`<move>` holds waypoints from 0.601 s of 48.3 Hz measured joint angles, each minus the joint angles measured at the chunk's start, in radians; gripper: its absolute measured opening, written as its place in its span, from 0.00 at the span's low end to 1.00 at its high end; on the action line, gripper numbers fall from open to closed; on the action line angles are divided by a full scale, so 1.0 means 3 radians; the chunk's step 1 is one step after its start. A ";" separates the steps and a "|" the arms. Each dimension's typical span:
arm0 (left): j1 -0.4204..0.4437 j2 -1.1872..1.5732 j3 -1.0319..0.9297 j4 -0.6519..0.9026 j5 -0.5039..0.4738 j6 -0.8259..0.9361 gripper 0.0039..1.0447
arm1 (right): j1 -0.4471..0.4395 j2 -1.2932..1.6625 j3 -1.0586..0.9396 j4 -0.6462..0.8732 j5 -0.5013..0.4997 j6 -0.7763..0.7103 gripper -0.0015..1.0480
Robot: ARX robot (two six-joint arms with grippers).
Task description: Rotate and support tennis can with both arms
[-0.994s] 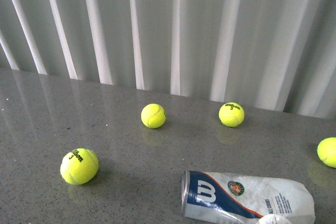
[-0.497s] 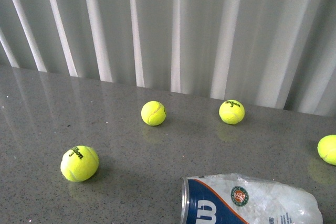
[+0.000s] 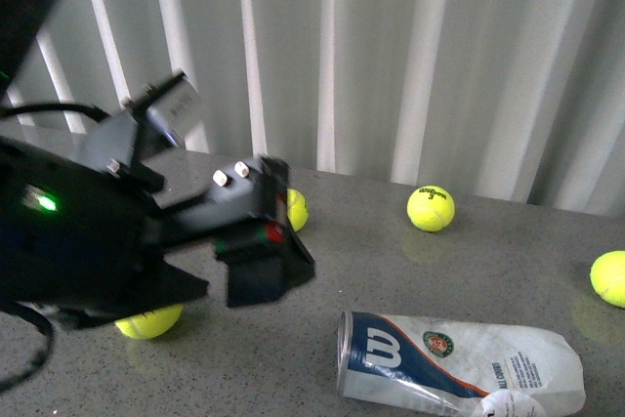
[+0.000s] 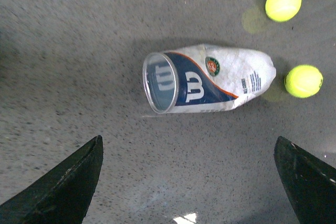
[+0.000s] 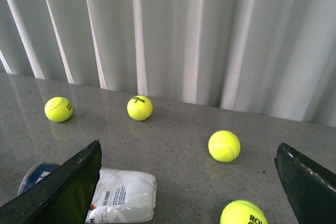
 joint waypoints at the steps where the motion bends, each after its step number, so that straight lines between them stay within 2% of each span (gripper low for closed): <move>1: -0.0019 0.0032 0.0000 0.0018 0.0009 -0.0025 0.94 | 0.0000 0.0000 0.0000 0.0000 -0.0001 0.0000 0.93; 16: -0.0300 0.0614 -0.0046 0.0593 0.0020 -0.0638 0.94 | 0.0000 0.0000 0.0000 0.0000 -0.0001 0.0000 0.93; 29: -0.0459 0.1052 -0.0109 0.1097 -0.0122 -0.1002 0.94 | 0.0000 0.0000 0.0000 0.0000 -0.0001 0.0000 0.93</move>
